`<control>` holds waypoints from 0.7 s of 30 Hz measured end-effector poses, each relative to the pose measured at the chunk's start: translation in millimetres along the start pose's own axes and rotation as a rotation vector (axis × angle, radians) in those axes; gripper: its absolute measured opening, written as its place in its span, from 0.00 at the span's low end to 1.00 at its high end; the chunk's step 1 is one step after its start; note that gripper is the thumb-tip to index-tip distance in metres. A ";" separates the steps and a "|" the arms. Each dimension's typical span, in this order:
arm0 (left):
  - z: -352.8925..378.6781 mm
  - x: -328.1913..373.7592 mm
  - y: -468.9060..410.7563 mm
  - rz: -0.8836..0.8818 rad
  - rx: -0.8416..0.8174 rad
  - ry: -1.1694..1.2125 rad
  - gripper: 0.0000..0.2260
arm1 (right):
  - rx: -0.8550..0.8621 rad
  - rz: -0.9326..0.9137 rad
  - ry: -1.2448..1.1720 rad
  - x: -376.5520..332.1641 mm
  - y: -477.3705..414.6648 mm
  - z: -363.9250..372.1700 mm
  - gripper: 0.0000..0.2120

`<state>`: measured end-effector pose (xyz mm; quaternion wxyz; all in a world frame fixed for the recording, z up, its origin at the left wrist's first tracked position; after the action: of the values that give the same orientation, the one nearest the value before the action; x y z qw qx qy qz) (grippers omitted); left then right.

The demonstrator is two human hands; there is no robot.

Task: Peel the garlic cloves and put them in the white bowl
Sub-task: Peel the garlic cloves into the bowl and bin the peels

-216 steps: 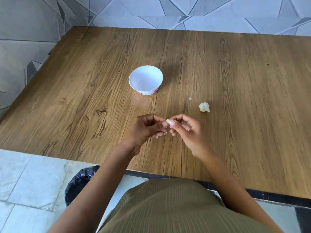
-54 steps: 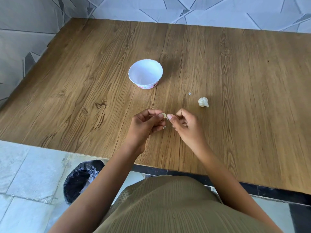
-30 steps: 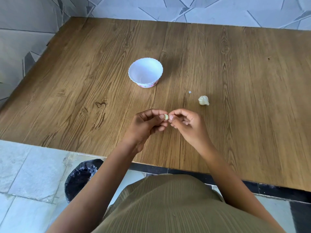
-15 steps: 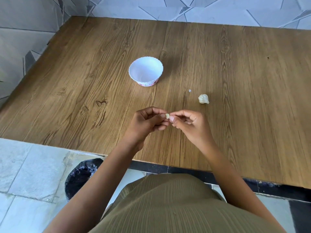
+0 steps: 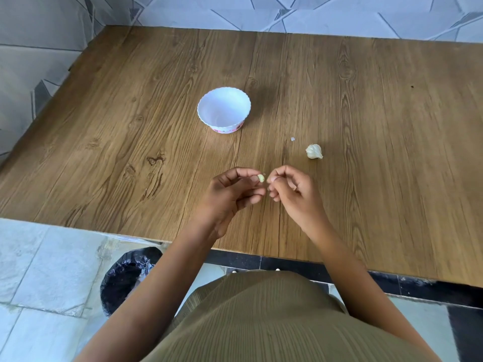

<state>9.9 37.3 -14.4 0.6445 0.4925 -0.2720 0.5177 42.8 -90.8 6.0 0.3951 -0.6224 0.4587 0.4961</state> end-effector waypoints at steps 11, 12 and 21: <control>-3.4 13.0 3.4 0.179 -0.008 -0.286 0.06 | -0.006 -0.060 -0.022 -1.7 2.3 1.7 0.05; -2.5 14.0 3.8 0.189 -0.027 -0.286 0.07 | -0.005 -0.046 -0.044 -1.0 1.9 1.4 0.05; 5.7 19.4 6.1 0.347 -0.037 -0.321 0.09 | 0.126 0.239 -0.444 20.3 9.7 16.9 0.06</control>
<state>11.2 39.7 6.6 0.5034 0.5025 -0.4610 0.5307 31.0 -81.0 -17.6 0.4627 -0.4138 0.4610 0.6341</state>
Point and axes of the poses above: each hand's wrist, its own y-axis away from the middle knuckle, its own z-axis out of the palm, x = y × z, the point moved 8 cm from there along -y, towards the middle knuckle, and after that the axes turned 1 degree about z, right-handed, at the moved point
